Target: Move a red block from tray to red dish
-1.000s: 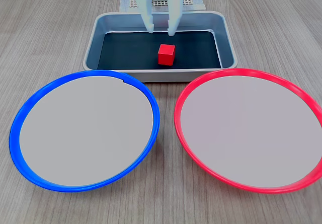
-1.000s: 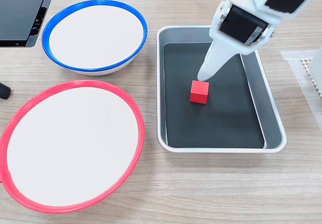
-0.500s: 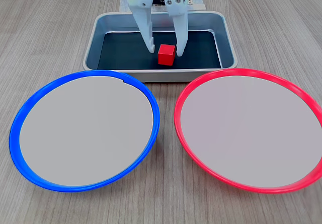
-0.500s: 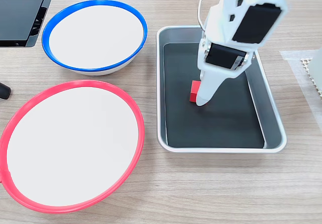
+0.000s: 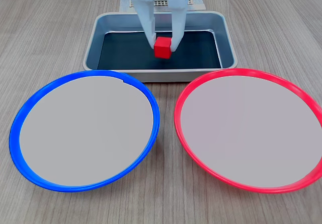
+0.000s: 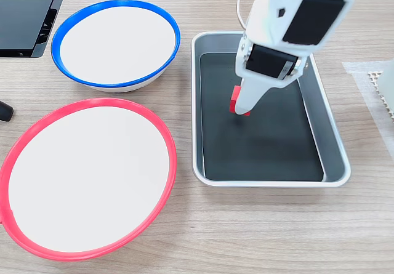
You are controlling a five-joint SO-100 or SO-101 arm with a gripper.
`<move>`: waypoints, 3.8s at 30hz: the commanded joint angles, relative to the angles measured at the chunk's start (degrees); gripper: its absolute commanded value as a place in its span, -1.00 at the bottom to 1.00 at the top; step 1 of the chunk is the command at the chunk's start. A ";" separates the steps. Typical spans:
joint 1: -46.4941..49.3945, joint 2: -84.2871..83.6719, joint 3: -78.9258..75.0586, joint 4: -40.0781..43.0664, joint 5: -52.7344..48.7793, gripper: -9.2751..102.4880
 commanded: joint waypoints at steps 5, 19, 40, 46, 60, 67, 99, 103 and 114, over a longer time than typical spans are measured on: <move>-5.80 5.71 -22.94 14.85 19.42 -0.84; -10.46 -24.08 -53.96 9.67 30.32 -0.84; -13.18 -50.36 -60.56 -8.00 26.28 -0.79; -12.57 -51.24 -61.26 -7.91 25.40 -0.61; -9.76 -39.46 -61.52 -7.82 33.75 -0.44; -4.92 -23.55 -59.50 -13.89 51.94 -0.84; 11.51 77.43 52.21 -17.40 74.36 -0.84; 11.43 83.41 52.21 -9.58 76.20 -0.84; 11.07 85.43 52.21 -6.94 76.73 -0.84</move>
